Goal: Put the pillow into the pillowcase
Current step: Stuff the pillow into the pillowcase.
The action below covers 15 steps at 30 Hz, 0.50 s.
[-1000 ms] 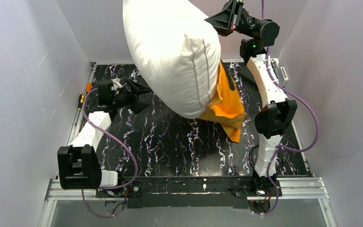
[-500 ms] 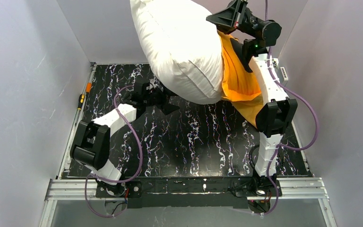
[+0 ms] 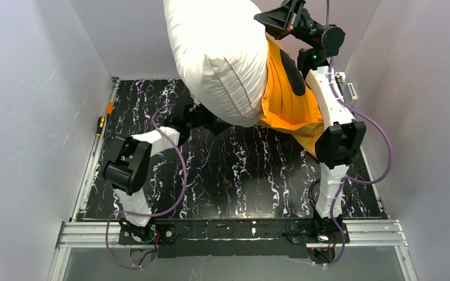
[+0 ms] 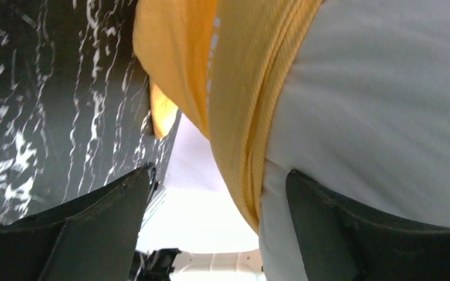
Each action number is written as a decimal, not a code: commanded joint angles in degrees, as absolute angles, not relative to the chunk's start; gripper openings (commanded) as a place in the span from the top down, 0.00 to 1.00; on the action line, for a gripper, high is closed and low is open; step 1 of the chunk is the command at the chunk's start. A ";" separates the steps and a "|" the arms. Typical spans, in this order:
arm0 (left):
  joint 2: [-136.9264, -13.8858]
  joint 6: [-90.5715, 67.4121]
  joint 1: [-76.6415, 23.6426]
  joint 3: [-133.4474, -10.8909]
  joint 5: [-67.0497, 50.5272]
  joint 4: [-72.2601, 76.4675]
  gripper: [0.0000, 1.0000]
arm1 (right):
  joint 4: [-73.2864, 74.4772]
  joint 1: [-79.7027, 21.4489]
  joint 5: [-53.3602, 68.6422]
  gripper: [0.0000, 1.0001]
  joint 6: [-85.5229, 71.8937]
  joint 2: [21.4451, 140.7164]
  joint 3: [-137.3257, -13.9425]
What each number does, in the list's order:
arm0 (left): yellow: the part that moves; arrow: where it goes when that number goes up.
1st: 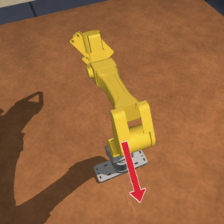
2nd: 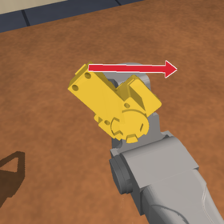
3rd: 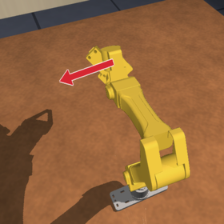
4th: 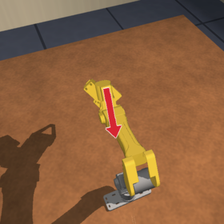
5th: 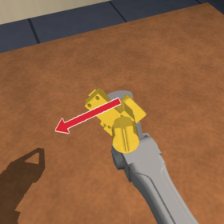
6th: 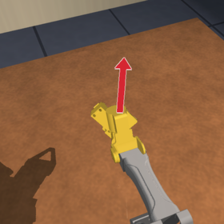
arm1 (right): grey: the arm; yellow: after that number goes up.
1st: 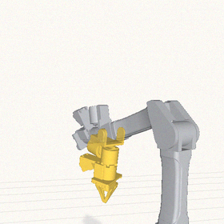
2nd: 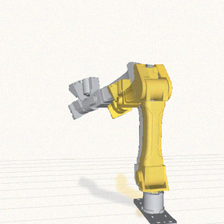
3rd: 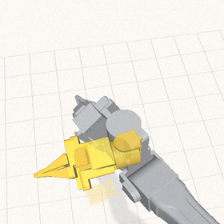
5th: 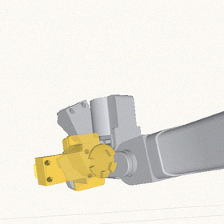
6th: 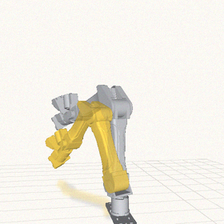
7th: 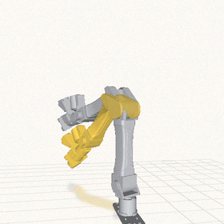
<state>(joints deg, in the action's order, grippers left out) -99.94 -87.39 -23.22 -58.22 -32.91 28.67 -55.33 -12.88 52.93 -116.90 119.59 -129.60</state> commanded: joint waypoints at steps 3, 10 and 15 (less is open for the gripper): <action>-108.09 -93.60 -24.96 -63.16 -29.70 47.97 0.16 | -63.40 -13.49 37.38 0.99 -122.78 115.74 -135.41; -113.35 -94.00 -27.20 -69.71 -27.25 49.83 0.14 | -63.65 -13.54 36.66 0.99 -122.93 115.55 -134.49; -117.36 -95.64 -29.87 -73.63 -27.17 49.83 0.20 | -63.40 -13.62 36.44 0.99 -122.64 115.15 -133.40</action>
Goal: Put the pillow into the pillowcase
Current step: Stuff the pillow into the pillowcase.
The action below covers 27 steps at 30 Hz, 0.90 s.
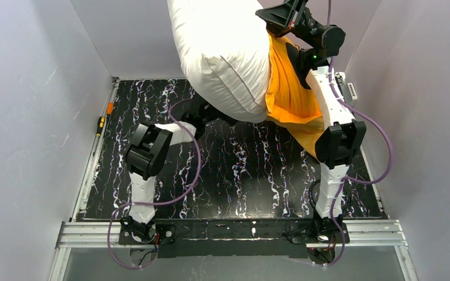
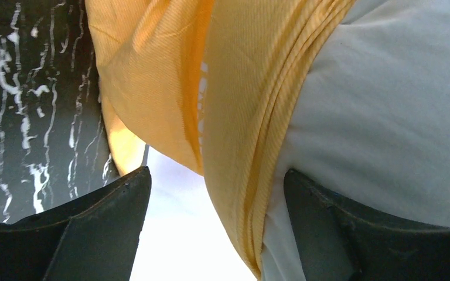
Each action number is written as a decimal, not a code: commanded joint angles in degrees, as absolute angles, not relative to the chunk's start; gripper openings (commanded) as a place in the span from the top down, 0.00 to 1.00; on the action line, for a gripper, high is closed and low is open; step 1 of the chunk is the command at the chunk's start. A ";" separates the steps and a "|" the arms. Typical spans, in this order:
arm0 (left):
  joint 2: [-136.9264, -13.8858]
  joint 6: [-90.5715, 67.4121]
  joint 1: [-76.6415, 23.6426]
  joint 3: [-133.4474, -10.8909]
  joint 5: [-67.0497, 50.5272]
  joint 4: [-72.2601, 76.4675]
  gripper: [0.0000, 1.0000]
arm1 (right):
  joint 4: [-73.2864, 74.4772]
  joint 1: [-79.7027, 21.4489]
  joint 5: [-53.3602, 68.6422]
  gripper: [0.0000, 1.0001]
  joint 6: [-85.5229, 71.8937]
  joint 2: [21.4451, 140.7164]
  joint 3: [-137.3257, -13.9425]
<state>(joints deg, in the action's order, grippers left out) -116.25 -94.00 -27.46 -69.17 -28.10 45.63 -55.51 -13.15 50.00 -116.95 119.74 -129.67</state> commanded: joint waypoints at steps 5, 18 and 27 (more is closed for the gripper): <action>-121.02 -96.71 -32.29 -75.01 -26.99 49.82 0.29 | -63.78 -13.69 35.68 0.99 -122.85 115.17 -132.92; -122.41 -97.12 -33.45 -75.36 -25.93 49.75 0.83 | -65.96 -13.62 35.39 0.99 -122.93 113.34 -128.50; -111.14 -90.99 -28.78 -64.08 -26.87 49.75 1.00 | -66.39 -10.73 38.21 0.99 -121.86 112.24 -125.04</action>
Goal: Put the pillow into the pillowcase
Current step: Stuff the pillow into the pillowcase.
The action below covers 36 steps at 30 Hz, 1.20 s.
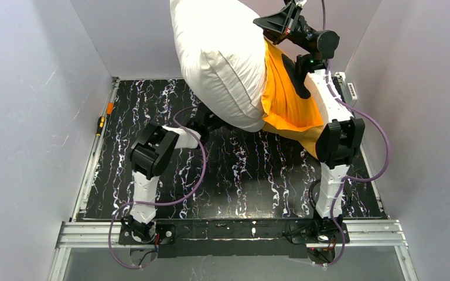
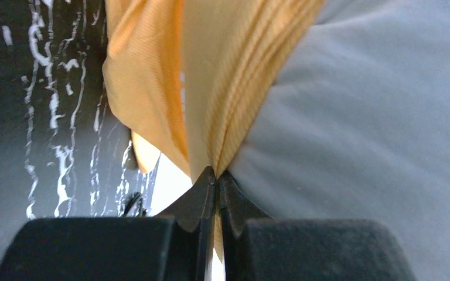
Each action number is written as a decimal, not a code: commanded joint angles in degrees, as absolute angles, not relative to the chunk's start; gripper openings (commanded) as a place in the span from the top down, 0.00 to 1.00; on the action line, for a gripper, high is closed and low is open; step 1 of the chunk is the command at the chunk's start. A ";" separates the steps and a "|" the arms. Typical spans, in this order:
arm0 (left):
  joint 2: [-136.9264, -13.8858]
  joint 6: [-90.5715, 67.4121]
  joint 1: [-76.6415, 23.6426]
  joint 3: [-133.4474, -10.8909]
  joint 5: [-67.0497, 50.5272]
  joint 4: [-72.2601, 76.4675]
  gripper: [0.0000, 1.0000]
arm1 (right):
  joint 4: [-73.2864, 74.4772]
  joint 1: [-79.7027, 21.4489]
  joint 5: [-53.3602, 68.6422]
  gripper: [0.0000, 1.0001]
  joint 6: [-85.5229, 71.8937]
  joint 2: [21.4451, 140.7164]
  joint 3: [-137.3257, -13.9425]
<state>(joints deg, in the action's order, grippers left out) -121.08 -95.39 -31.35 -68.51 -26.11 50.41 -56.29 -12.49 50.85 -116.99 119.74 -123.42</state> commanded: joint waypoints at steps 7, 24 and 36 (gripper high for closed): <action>-93.43 -83.68 -21.86 -58.07 -27.31 40.26 1.00 | -64.22 -6.43 43.58 0.99 -113.70 104.81 -109.08; -65.22 -52.79 -11.86 -81.03 -14.22 -14.06 1.00 | -19.60 -5.67 54.03 0.99 -62.77 88.87 -90.59; -71.29 -44.71 -11.50 -100.82 -13.91 -26.38 1.00 | 16.21 -7.60 43.42 0.99 -32.80 81.95 -76.92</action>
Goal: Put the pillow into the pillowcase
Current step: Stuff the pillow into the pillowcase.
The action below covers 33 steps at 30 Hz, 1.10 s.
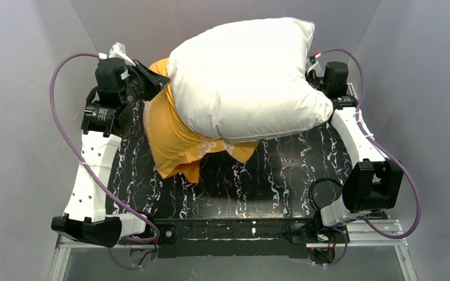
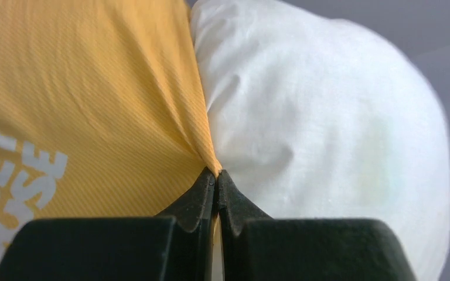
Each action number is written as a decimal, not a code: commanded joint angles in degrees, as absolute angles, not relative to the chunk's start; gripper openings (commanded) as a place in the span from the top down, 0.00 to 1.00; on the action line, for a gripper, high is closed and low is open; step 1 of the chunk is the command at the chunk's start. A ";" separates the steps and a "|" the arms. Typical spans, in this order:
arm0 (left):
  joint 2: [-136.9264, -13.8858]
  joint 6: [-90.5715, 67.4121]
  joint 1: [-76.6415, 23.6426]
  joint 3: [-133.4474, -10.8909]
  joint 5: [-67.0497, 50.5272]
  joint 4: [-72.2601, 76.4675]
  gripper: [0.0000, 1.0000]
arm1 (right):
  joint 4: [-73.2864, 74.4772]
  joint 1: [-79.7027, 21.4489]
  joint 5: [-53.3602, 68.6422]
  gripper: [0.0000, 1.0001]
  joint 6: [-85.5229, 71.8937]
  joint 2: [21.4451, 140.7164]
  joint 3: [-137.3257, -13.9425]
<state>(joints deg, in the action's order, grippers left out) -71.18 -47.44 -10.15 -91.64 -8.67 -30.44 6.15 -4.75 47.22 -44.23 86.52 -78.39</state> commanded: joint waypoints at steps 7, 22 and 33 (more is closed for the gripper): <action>-78.48 -49.17 -13.98 -100.27 -24.16 -25.07 1.00 | 30.50 -14.02 33.66 0.99 -19.77 85.41 -74.93; -93.76 -53.67 -37.32 -113.77 -24.87 -16.96 1.00 | 40.70 -28.27 20.94 0.99 -9.49 95.82 -81.49; -97.30 -48.67 -45.34 -118.01 -19.00 -29.53 1.00 | 50.29 -30.06 13.74 0.99 -7.80 103.87 -89.92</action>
<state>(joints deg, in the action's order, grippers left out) -100.71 -48.16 -37.43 -113.45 -4.71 -33.78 50.09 -22.15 10.98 -14.15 105.45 -84.86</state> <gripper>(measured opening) 0.010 0.045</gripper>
